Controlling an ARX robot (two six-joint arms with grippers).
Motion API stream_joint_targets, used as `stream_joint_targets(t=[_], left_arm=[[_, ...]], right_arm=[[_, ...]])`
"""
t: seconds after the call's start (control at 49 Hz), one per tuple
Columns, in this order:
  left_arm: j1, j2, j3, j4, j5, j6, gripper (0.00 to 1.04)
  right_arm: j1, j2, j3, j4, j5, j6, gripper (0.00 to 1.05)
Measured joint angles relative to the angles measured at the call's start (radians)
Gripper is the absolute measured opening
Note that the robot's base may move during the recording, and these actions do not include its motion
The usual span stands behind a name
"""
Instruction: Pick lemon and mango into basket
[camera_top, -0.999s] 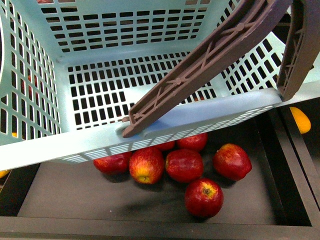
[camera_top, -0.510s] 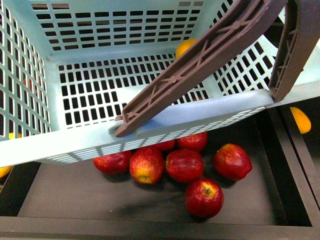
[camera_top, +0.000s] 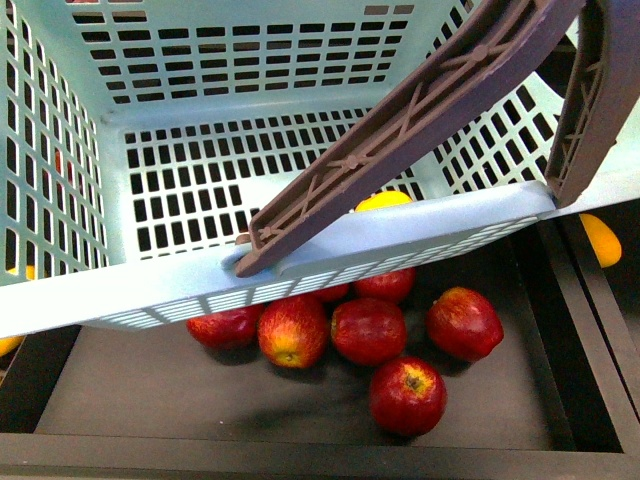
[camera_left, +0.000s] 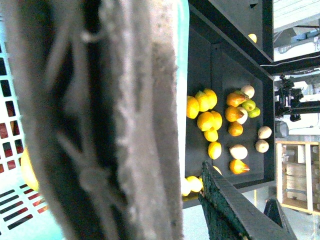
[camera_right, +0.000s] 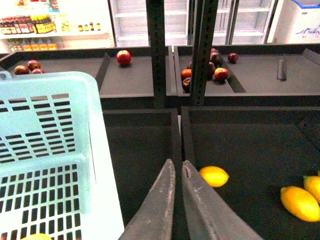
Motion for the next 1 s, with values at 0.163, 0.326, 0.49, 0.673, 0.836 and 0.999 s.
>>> stream_joint_targets(t=[0.163, 0.326, 0.49, 0.673, 0.836, 0.999], left_arm=[[0.0, 0.0, 0.0, 0.0, -0.003, 0.0, 0.29], [0.0, 0.0, 0.0, 0.0, -0.002, 0.001, 0.29], [0.0, 0.0, 0.0, 0.0, 0.002, 0.0, 0.29], [0.0, 0.0, 0.0, 0.0, -0.003, 0.0, 0.29], [0.0, 0.0, 0.0, 0.0, -0.001, 0.0, 0.29], [0.0, 0.0, 0.0, 0.0, -0.002, 0.001, 0.29]], right_arm=[[-0.059, -0.084, -0.071, -0.008, -0.084, -0.013, 0.02], [-0.09, -0.155, -0.119, -0.032, -0.089, -0.014, 0.02], [-0.091, -0.218, -0.153, -0.064, -0.091, -0.014, 0.02], [-0.091, -0.304, -0.184, -0.116, -0.091, -0.014, 0.02], [-0.091, -0.357, -0.201, -0.146, -0.091, -0.015, 0.16], [-0.091, -0.357, -0.201, -0.147, -0.091, -0.015, 0.44]])
